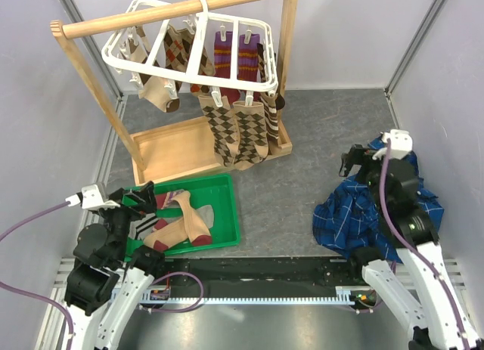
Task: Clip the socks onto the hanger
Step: Move the clothesline to the center of the board.
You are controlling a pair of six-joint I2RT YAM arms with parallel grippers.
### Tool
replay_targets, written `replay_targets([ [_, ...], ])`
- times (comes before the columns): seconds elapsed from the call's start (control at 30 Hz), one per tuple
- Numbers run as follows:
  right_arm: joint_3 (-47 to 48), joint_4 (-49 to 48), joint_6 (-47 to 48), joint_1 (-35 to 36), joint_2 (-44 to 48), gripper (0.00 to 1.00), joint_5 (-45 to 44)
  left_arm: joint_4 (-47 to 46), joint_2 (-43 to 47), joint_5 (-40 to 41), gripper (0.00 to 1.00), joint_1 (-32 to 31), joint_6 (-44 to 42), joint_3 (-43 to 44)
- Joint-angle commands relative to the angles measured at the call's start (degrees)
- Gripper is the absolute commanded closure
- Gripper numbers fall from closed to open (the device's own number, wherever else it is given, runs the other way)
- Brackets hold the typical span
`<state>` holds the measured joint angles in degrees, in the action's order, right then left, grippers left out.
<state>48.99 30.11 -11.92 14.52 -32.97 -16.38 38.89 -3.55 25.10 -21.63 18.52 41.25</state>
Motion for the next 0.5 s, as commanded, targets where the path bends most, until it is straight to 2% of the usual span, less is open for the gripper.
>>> replay_targets([
  [0.0,0.3,-3.2,-4.2,0.3,-9.2,0.02,5.4,-2.8,0.0,-2.4,0.0,-0.1,-1.4,-2.0],
  [0.3,0.4,-14.0,-5.2,0.3,-30.9,0.02,10.8,-4.3,1.9,-6.9,0.0,-0.2,-2.1,-3.2],
  [0.47,4.8,-19.7,-3.1,0.3,-45.0,0.02,12.9,-5.0,2.1,-7.6,0.0,-0.1,-2.4,-3.6],
])
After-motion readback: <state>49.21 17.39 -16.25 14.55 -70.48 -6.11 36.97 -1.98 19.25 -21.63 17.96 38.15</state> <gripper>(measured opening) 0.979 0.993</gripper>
